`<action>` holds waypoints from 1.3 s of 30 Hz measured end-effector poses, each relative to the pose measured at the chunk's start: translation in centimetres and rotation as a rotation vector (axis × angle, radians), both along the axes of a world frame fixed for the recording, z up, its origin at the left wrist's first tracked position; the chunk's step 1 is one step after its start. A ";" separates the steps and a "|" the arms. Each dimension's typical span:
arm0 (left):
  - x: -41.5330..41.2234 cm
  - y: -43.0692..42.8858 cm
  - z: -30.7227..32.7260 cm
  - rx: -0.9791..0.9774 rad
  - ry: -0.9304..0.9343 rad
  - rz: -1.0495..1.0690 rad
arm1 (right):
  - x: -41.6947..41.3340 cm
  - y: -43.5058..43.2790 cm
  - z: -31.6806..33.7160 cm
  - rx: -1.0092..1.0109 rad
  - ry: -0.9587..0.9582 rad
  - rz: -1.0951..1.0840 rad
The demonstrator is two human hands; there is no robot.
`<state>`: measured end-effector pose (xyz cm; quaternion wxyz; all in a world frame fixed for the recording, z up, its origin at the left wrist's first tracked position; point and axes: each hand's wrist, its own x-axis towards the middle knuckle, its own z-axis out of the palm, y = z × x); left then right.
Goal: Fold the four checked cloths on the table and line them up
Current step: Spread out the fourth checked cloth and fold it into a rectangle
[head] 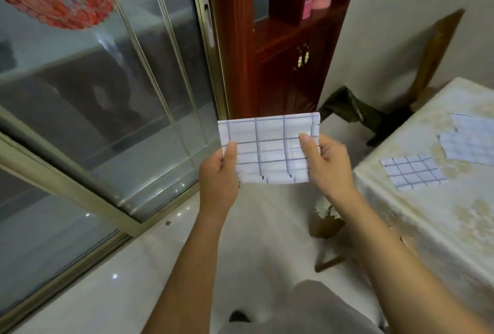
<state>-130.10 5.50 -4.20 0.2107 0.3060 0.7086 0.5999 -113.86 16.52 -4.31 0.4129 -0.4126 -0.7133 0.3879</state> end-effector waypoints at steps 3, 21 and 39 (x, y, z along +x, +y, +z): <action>-1.2 3.0 -0.8 -0.037 -0.026 -0.101 | -0.3 2.4 -0.9 -0.003 -0.037 -0.067; -6.0 34.3 1.4 -0.001 0.176 -0.325 | -3.1 28.7 1.4 -0.013 0.161 -0.222; 0.9 64.3 -4.3 0.008 0.082 -0.847 | 3.8 47.2 -1.6 -0.072 0.081 -0.724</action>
